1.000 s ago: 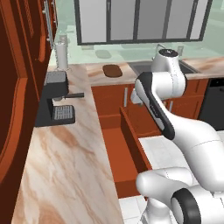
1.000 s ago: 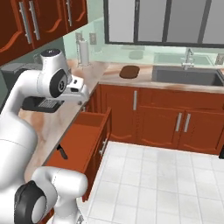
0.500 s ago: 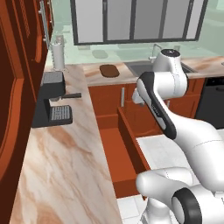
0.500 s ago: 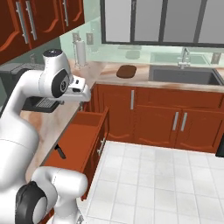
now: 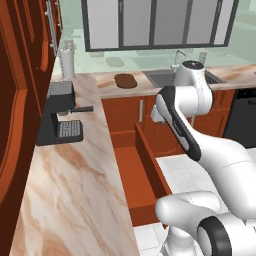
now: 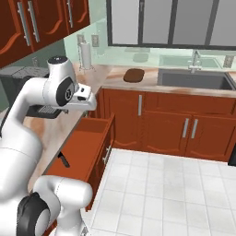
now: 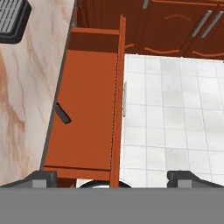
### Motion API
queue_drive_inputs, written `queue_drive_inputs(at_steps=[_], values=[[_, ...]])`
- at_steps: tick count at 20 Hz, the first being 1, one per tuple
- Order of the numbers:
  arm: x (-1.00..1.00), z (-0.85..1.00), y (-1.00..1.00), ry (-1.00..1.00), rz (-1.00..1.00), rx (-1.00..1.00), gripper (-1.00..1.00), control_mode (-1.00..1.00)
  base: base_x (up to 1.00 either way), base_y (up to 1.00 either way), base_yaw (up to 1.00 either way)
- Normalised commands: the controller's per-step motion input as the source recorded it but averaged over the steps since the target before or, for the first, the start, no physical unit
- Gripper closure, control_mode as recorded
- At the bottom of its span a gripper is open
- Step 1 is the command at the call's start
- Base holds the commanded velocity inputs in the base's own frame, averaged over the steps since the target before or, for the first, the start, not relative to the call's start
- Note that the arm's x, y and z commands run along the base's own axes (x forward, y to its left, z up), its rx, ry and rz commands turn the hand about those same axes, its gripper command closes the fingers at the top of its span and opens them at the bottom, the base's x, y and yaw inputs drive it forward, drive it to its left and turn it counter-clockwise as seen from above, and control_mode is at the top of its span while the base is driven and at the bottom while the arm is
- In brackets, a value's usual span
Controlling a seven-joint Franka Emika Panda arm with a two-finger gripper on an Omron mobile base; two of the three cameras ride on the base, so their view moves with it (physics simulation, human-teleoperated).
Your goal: Pick up the knife from the drawer and place it on the cutting board. Then place the meat from the plate to the cutting board.
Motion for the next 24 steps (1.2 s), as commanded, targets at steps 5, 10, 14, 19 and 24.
queue_drive_inputs(at_steps=[5,10,14,19,24], values=[[0.00,-0.56,-0.05,0.00,0.00,0.00,-1.00,-1.00,0.00,0.00,0.00],[0.00,-0.74,-0.17,0.00,0.00,0.01,-1.00,-1.00,0.00,0.00,0.00],[0.00,-0.71,-0.30,0.00,0.00,0.07,-1.00,-1.00,0.00,0.00,0.00],[0.12,-0.50,-0.11,0.00,0.00,0.06,-1.00,-1.00,0.00,0.00,0.00],[0.25,-0.30,0.00,0.00,0.00,0.00,-1.00,-1.00,0.00,0.00,0.00]])
